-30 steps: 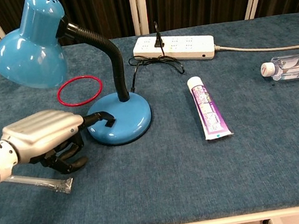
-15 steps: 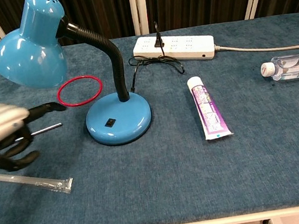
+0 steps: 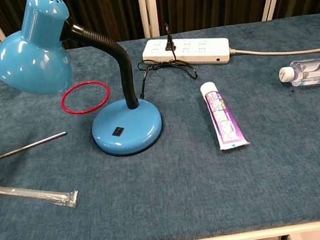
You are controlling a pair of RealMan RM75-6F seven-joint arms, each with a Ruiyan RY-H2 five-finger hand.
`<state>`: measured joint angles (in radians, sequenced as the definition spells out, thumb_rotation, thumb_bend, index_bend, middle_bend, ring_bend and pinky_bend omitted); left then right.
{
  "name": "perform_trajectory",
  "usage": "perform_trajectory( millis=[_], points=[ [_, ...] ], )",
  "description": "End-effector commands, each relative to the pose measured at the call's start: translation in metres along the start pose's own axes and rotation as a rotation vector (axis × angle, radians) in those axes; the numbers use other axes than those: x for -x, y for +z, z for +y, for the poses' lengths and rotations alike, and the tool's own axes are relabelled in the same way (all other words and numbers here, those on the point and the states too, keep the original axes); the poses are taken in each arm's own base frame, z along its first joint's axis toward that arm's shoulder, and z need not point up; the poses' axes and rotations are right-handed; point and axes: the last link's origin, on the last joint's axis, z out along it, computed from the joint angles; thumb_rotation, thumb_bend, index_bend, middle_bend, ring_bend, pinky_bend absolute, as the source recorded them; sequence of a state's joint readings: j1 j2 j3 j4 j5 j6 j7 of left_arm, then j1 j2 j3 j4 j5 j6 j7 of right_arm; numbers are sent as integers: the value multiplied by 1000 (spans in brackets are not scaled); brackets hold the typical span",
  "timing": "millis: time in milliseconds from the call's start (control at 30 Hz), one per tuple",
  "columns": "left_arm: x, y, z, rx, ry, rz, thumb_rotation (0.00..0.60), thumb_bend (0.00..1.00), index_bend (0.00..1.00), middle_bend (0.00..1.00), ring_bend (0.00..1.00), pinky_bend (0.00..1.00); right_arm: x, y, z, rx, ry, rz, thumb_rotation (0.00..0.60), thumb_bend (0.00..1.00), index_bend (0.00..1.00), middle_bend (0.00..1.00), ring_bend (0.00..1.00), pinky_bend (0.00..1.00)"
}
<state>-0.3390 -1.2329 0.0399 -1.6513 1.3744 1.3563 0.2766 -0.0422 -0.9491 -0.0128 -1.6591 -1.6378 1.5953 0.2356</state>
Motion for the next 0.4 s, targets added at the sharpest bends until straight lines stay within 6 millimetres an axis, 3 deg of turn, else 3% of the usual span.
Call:
perform_trajectory(
  millis=[33, 67, 100, 167, 400],
  points=[
    [-22, -13, -21, -15, -40, 97, 600, 305, 139, 373, 335, 549, 0, 1, -1, 0, -1, -3, 600, 326, 0, 0, 0, 0],
    [-25, -16, -24, -20, -34, 101, 600, 283, 130, 271, 222, 439, 1, 1, -1, -1, -3, -4, 600, 327, 0, 0, 0, 0],
    [-30, -19, -28, -27, -19, 109, 600, 259, 115, 142, 93, 250, 0, 2, -2, -2, -5, -5, 600, 327, 0, 0, 0, 0],
    [-37, -23, -32, -43, 1, 123, 600, 241, 98, 15, 0, 8, 0, 3, -2, -3, -5, -4, 600, 327, 0, 0, 0, 0],
    [-45, -42, -37, -53, 4, 111, 600, 240, 81, 1, 0, 0, 6, 7, -6, -12, -4, -20, 600, 327, 0, 0, 0, 0]
  ],
)
